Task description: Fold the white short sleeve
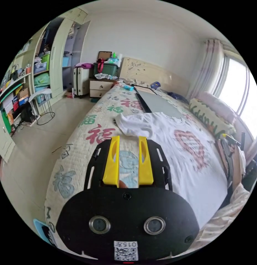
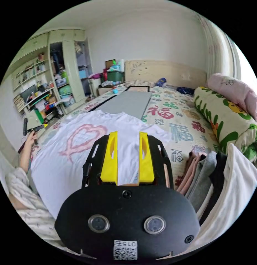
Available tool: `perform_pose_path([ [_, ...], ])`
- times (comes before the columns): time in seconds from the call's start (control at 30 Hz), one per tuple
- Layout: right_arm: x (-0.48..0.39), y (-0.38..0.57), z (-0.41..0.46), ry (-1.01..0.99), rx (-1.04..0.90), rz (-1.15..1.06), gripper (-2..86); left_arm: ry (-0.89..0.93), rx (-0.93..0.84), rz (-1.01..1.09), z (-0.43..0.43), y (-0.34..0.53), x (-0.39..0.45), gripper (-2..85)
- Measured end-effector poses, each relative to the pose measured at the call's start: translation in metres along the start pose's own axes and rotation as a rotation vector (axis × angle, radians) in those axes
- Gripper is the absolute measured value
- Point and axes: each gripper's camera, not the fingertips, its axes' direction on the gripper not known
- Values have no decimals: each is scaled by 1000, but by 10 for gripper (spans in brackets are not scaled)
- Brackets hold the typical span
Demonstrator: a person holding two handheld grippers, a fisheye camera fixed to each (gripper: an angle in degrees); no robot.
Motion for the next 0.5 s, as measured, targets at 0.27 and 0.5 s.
perform_pose_path([
  [0.27,-41,244,-91,-105,119,106,91,209,328,-197,-170,368,36,115],
  [0.5,-6,369,-77,-15,177,391,137,229,353,-313,-172,506,55,134],
])
